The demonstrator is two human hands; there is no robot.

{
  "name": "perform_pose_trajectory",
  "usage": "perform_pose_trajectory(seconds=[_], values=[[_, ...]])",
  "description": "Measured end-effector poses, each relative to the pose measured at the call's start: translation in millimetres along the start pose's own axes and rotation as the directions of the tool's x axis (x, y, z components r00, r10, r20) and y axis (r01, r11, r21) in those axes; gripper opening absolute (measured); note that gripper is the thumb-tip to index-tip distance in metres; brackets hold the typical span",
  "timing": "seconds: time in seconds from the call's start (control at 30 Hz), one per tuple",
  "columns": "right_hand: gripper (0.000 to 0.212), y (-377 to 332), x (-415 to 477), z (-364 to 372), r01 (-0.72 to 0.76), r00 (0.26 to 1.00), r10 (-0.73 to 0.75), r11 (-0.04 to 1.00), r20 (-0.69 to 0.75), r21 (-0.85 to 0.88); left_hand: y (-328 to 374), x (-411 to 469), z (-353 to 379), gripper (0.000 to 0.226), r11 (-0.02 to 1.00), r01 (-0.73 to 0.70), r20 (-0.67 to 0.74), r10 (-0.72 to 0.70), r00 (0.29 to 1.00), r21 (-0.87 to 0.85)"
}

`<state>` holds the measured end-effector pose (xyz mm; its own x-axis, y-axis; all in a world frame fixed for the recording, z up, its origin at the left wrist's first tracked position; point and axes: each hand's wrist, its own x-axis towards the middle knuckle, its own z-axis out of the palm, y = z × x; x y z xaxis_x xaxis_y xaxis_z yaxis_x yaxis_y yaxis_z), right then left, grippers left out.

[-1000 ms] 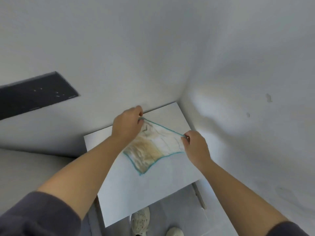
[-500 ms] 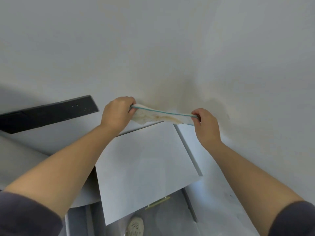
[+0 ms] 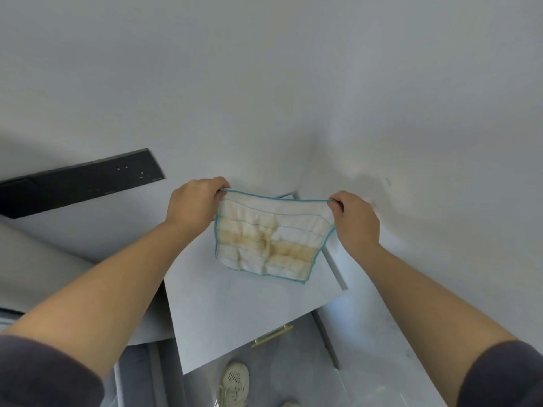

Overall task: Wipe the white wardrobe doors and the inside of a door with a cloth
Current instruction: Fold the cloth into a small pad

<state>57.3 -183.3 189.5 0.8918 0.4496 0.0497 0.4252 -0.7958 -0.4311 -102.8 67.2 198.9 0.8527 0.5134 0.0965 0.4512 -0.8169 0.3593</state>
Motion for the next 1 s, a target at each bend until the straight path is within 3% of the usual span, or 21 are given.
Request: perform_pose_trajectory(seconds=[0.33, 0.47, 0.57, 0.8, 0.87, 1.0], values=[[0.025, -7.6, 5.2, -27.5, 0.012, 1.0, -0.011, 0.997, -0.015, 0.073, 7.8, 2.2, -19.2, 0.019, 0.997, -0.041, -0.091, 0.034, 0.995, -0.07], [0.022, 7.1, -11.5, -21.1, 0.063, 0.996, -0.063, 0.998, 0.061, 0.0, 0.1, -17.6, -8.0, 0.016, 0.999, -0.041, 0.045, 0.041, 0.998, 0.002], [0.019, 25.7, -29.0, 4.4, 0.084, 0.976, -0.068, 0.994, 0.206, -0.067, -10.8, -42.5, 16.6, 0.015, 0.999, -0.012, 0.25, 0.001, 0.968, 0.04], [0.018, 67.5, -79.2, 78.8, 0.086, 0.788, 0.003, 0.99, 0.616, -0.115, -37.4, -109.5, 98.5, 0.015, 0.994, 0.029, 0.669, -0.089, 0.738, 0.101], [0.018, 73.1, -81.6, 89.8, 0.086, 0.765, 0.004, 0.99, 0.644, -0.108, -42.4, -115.8, 114.1, 0.016, 0.993, 0.059, 0.684, -0.116, 0.72, 0.106], [0.017, 76.4, -61.7, 111.1, 0.019, 0.803, 0.019, 0.998, 0.596, -0.056, -54.1, -102.7, 141.2, 0.016, 0.969, 0.245, 0.571, -0.195, 0.797, -0.011]])
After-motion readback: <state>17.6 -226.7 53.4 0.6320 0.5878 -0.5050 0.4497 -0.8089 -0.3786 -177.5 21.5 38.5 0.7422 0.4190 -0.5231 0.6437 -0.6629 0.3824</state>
